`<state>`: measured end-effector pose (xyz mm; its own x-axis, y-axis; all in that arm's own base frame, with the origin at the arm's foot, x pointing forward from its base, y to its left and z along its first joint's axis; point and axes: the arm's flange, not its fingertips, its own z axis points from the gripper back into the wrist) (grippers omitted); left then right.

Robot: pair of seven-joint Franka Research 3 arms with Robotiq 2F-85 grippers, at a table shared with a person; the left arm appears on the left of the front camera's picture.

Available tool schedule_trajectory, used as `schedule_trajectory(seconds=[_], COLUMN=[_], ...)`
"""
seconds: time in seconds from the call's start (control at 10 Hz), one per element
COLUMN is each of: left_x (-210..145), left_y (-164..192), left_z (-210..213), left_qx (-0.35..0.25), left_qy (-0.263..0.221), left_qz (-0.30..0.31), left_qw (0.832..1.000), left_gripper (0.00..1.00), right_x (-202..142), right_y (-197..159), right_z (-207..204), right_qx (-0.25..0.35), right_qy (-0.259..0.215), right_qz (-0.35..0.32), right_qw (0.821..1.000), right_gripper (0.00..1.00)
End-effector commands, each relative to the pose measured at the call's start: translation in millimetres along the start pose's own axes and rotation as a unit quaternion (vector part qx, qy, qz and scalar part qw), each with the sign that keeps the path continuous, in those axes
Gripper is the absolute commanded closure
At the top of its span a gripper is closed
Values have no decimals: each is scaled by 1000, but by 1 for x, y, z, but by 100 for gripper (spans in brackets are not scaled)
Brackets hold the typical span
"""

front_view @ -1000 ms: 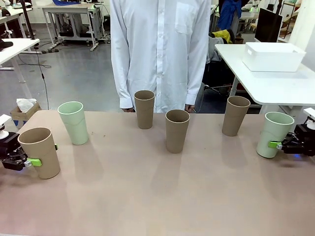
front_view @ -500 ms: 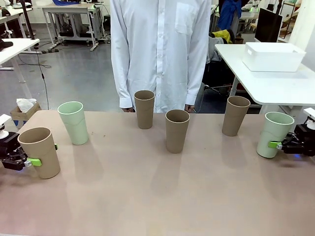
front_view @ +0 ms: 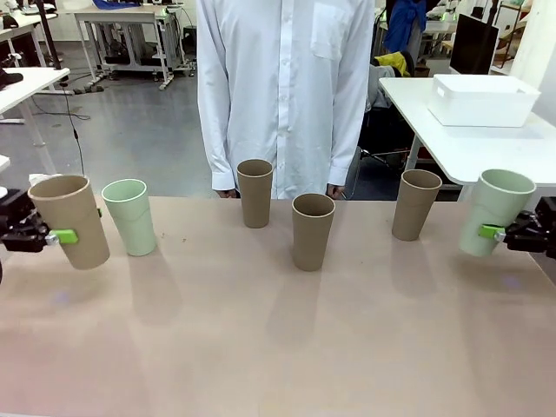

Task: Stack the cups and store them in the basket.
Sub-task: Pick up two Reusable plastic cups , one in each hand.

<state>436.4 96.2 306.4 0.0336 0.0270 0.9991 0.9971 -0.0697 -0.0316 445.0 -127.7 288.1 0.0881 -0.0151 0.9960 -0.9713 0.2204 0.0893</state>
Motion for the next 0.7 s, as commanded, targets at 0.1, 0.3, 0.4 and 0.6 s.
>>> schedule_trajectory(seconds=[0.1, 0.3, 0.4, 0.6], left_x=[43, 67, 73, 73], left_y=[-12, -20, -24, -30], left_z=[-36, -56, -62, -67], left_qx=[18, 48, 54, 61], left_qy=[7, 15, 18, 11], left_qz=[11, 35, 40, 43], left_qw=[1000, 998, 998, 997], left_gripper=[14, 14, 14, 14], right_x=[50, 64, 68, 61], right_y=[55, 92, 108, 133], right_z=[-29, -49, -58, -76], right_qx=[-68, -95, -108, -104], right_qy=[-15, -19, -20, -11], right_qz=[-9, -7, -4, 1], right_qw=[998, 995, 994, 995], right_gripper=[17, 17, 17, 17])
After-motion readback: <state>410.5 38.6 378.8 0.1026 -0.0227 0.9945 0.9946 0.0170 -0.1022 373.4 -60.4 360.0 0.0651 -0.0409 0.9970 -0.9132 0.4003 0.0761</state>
